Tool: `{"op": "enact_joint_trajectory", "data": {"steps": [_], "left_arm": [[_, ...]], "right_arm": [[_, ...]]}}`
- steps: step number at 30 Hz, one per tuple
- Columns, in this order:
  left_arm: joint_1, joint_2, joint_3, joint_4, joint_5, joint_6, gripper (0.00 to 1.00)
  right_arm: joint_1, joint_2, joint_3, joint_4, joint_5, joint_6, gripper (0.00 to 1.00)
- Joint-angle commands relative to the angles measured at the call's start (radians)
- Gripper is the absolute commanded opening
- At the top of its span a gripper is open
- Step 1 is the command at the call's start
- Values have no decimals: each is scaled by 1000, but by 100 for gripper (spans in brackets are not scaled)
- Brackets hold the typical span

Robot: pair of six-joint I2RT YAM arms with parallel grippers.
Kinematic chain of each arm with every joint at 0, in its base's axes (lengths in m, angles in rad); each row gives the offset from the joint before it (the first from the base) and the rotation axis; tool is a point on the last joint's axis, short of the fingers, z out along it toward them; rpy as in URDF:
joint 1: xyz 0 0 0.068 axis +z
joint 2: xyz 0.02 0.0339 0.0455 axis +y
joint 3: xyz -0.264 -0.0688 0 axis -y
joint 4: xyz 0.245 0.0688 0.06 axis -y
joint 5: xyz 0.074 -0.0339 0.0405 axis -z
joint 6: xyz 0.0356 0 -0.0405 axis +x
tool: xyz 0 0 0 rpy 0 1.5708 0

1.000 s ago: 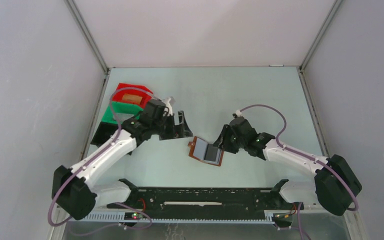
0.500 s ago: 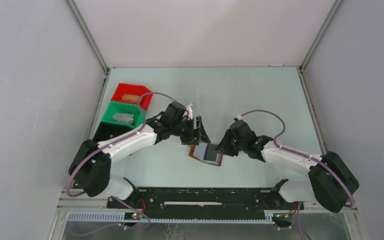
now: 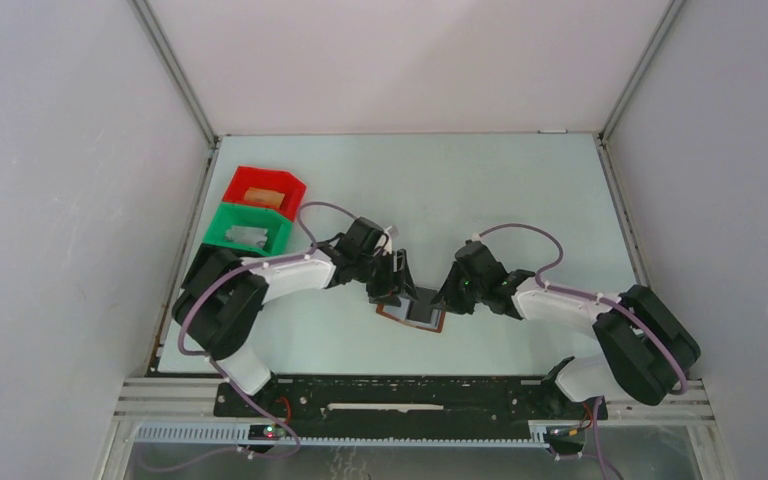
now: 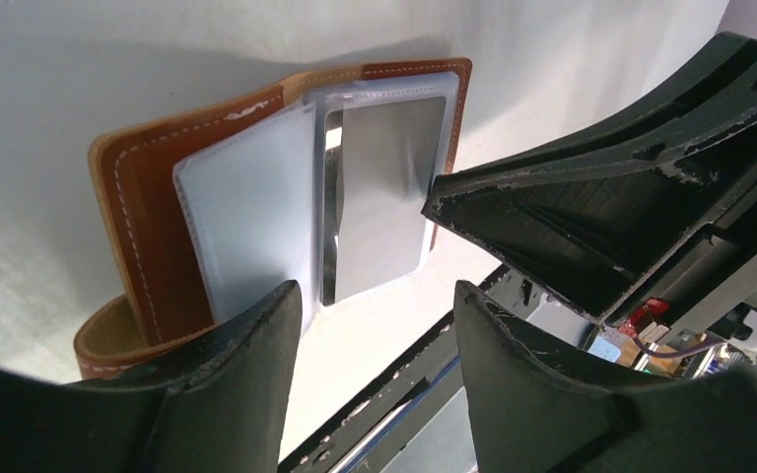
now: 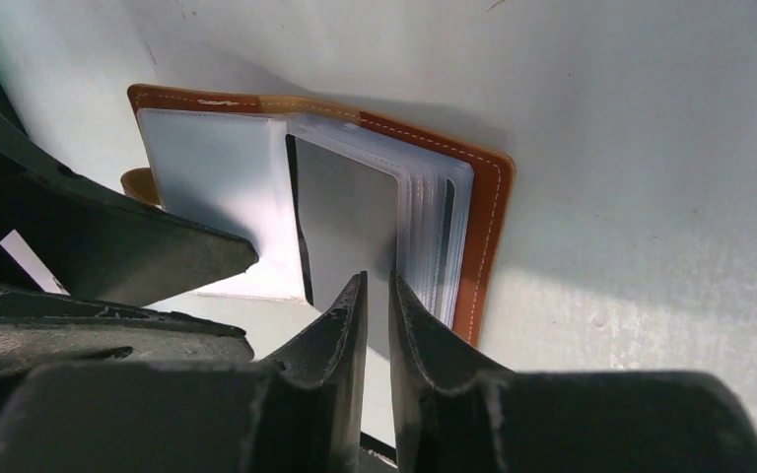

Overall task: Take the credit cards out of the card holder
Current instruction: Remove the credit card from the card holder.

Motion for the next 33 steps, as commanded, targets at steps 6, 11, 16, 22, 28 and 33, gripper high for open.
{"op": "enact_joint_trajectory", "data": {"steps": [6,11,16,22,28,33], "left_arm": [[-2,82,-7,55,19,4,61],[-2,89,-23,67,-12,-2,54],[2,83,-54,126,-13,-17,46],[5,84,-86,233,31,-52,38],[28,84,-112,317,29,-100,31],[38,87,-132,393,68,-130,27]], "right_arm": [[-12,33,-17,49,3,-6,23],[-18,48,-18,61,-10,-6,22],[-24,57,-23,78,-23,-4,22],[-29,69,-26,88,-37,0,21],[-29,71,-28,80,-29,1,21],[-27,75,-40,93,-33,11,21]]}}
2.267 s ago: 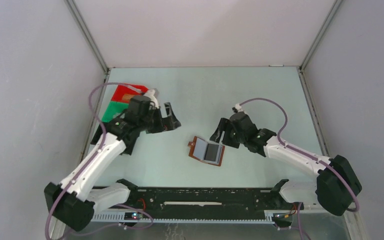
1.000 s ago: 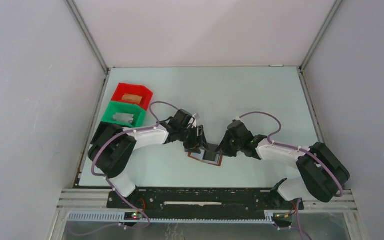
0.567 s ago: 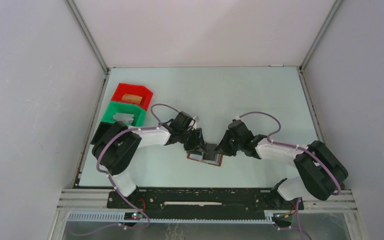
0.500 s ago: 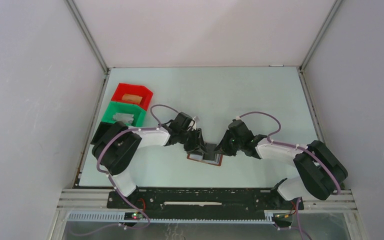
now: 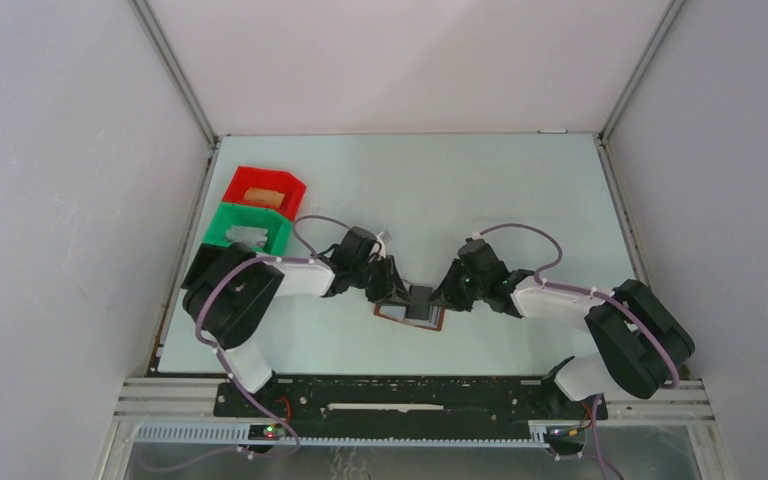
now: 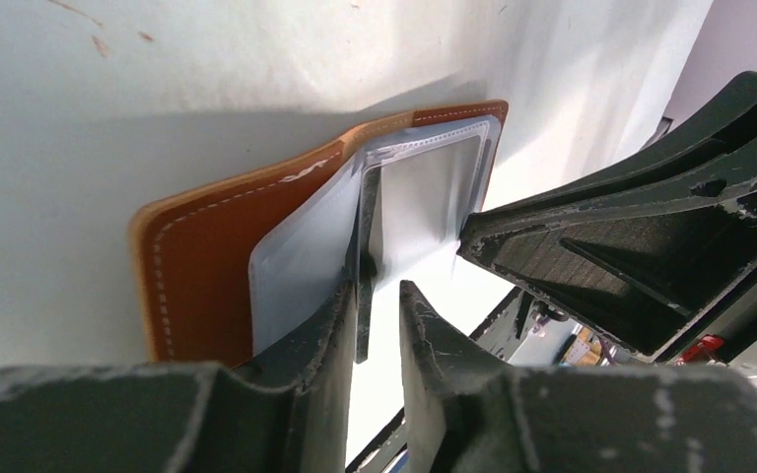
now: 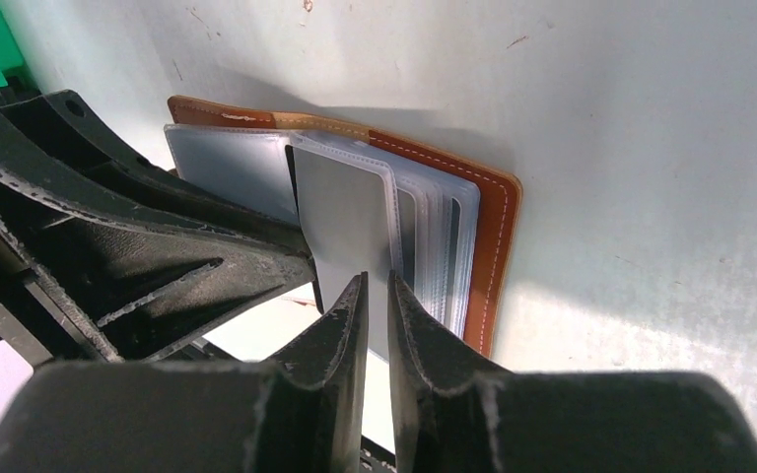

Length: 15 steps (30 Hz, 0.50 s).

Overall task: Take the credit cards out of the card holder
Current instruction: Remove the credit card from the card holder.

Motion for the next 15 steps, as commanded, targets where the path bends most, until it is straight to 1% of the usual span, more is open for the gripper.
{"op": "enact_joint_trajectory", "data": {"steps": [1,6,9,11,15], "left_arm": [[9,4,-20,128,49,-46,25],[10,25,-45,185,60,-82,22],[11,32,-53,200,64,-90,13],[12,35,-56,206,68,-93,1],[16,27,-55,198,62,-91,0]], "right_arm": [[-1,29,-25,3,23,8,21],[-1,30,-26,7,21,8,22],[-3,36,-25,7,16,8,22],[-3,39,-25,7,14,10,22],[-3,43,-25,8,16,8,22]]}}
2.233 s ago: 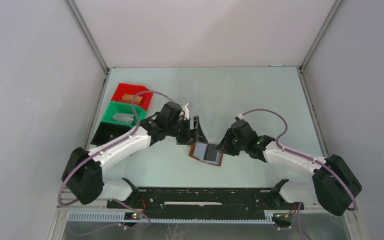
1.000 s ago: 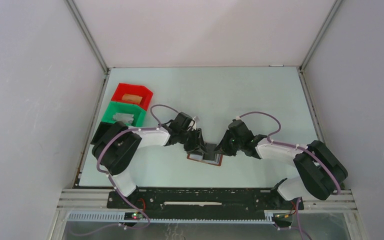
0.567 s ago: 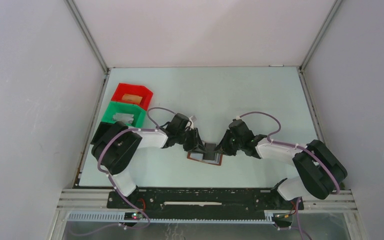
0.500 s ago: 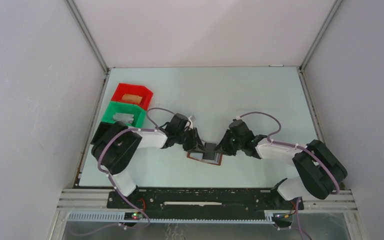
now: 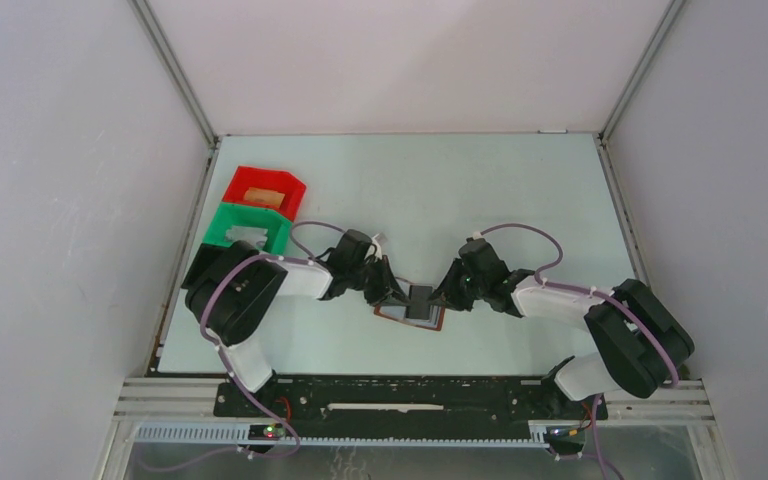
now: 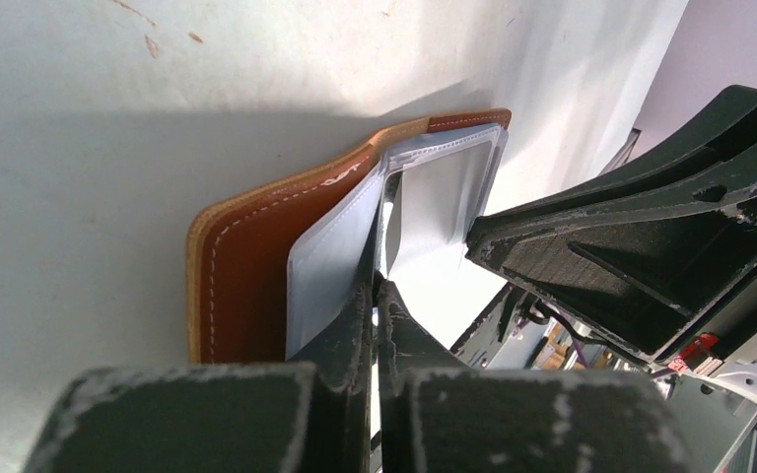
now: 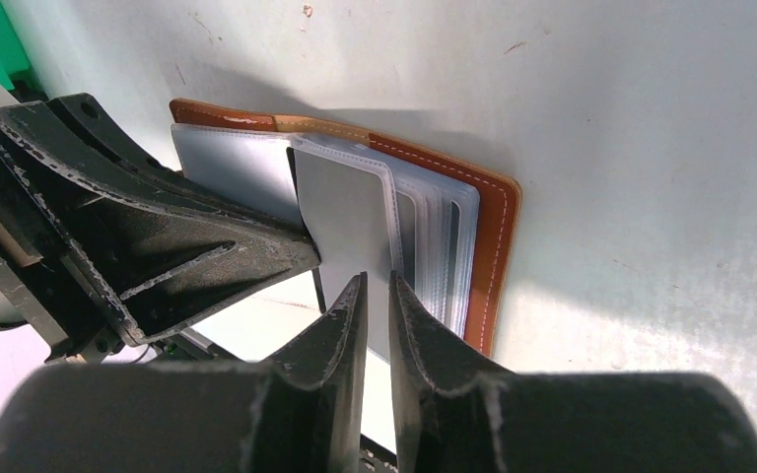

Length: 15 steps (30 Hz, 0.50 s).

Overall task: Take the credit cards out of the card holder
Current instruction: Remove the credit card from the card holder.

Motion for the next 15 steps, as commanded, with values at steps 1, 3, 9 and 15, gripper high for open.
{"op": "enact_joint_trajectory", "data": {"steps": [1,3,9,15], "left_arm": [[-7,0,-4,78,22,-23,0],[-2,-13,-14,74,14,-19,0],[1,-48,-53,80,-12,-16,0],[21,-69,-73,79,-12,-8,0]], "right_arm": [[5,36,-21,-7,27,2,22],[5,32,-21,-9,31,-1,22],[3,19,-21,-27,43,-2,23],[3,14,-23,-33,43,-8,23]]}}
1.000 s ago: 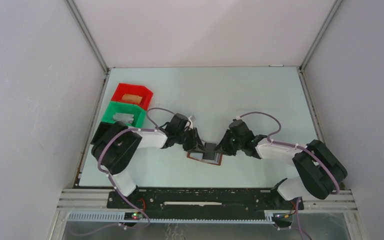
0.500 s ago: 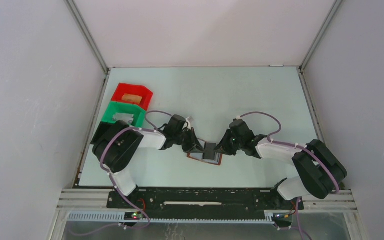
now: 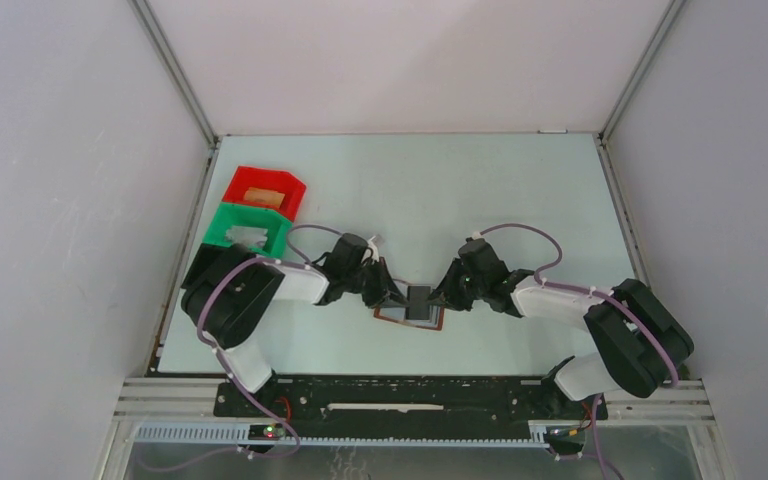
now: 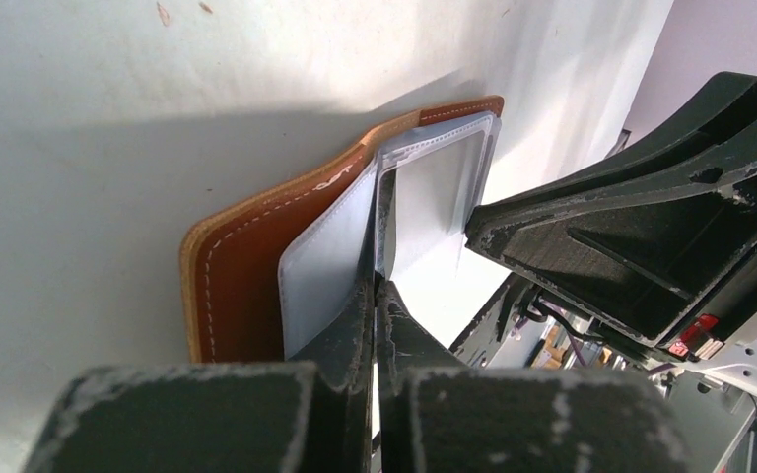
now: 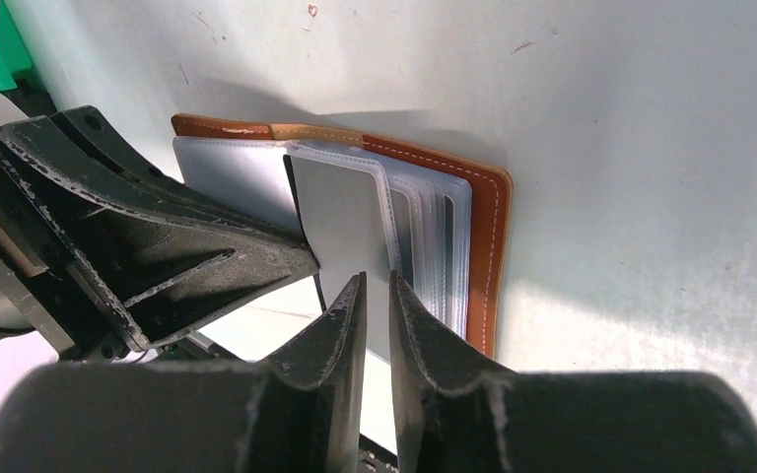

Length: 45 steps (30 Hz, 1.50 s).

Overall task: Take the credit cards out of the card holder
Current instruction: Remove the credit card from the card holder.

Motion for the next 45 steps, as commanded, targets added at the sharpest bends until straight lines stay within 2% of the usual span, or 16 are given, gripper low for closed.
{"op": "enact_joint_trajectory", "data": {"steps": [1,18,23,30,33,36,45], "left_arm": [[17,-51,-22,16,-6,4,0],[63,-92,-51,-26,34,53,0],[65,-55,-48,11,67,7,1],[66,-37,-45,15,73,-3,29],[65,-29,-44,15,75,-1,38],[65,-17,-44,17,75,0,42],[65,-2,-49,21,75,8,42]], "right_arm": [[3,11,-26,-33,42,-8,23],[-12,-5,-73,28,16,-4,24],[-9,-22,-73,47,-7,3,24],[0,-76,-73,47,8,3,26],[4,-78,-72,60,1,1,26],[10,-74,-73,73,-3,2,26],[33,-106,-71,110,13,4,26]]}}
